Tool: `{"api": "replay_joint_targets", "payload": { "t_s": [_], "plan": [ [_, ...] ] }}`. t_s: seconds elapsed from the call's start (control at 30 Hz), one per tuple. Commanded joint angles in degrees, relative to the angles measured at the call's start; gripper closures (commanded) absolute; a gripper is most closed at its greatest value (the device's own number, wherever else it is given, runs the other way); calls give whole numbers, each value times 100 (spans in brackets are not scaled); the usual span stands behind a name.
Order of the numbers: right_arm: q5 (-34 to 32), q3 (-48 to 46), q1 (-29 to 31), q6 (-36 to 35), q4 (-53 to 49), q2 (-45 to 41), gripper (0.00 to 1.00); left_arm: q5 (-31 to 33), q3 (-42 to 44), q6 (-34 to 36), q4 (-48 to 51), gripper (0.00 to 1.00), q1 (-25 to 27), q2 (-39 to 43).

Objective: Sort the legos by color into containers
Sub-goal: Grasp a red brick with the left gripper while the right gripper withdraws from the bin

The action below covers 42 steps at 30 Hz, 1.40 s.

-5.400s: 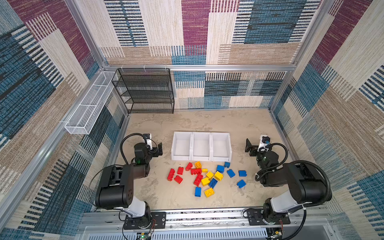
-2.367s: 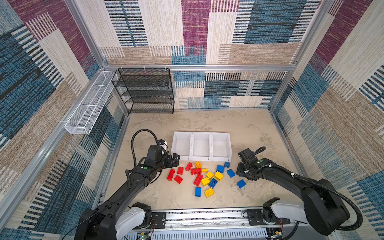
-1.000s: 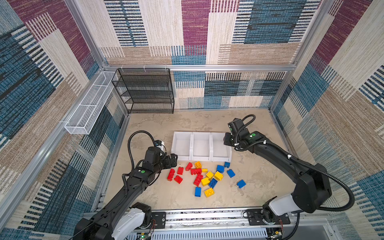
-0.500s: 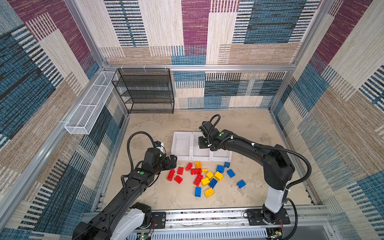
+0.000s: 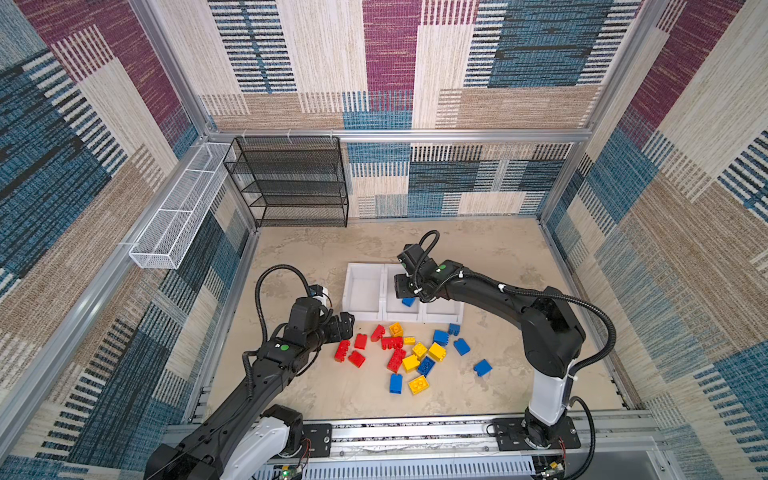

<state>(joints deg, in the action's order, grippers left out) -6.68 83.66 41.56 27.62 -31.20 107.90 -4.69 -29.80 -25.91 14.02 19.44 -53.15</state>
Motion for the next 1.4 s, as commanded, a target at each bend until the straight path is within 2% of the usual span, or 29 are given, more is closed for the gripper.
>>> {"api": "replay_joint_targets", "payload": {
  "t_s": [0.0, 0.17, 0.3, 0.53, 1.07, 1.37],
  "plan": [
    [-95, 97, -4, -37, 20, -177, 37, 65, -23, -56, 119, 8, 65, -10],
    [-137, -179, 1, 119, 42, -656, 35, 417, -156, -15, 556, 11, 405, -86],
    [-149, -716, -1, 405, 137, -1212, 35, 1049, -303, -90, 1150, 17, 777, -249],
    [-231, -1524, -1, 739, 191, -2018, 35, 1599, -414, -375, 1758, 27, 1127, -745],
    [-352, -1913, -8, 923, 183, -2490, 35, 1166, -710, 24, 1394, 61, 1211, -2123],
    [-439, -2011, -8, 991, 133, -2651, 36, 1145, -773, 94, 1318, 79, 1272, -2233]
  ]
}}
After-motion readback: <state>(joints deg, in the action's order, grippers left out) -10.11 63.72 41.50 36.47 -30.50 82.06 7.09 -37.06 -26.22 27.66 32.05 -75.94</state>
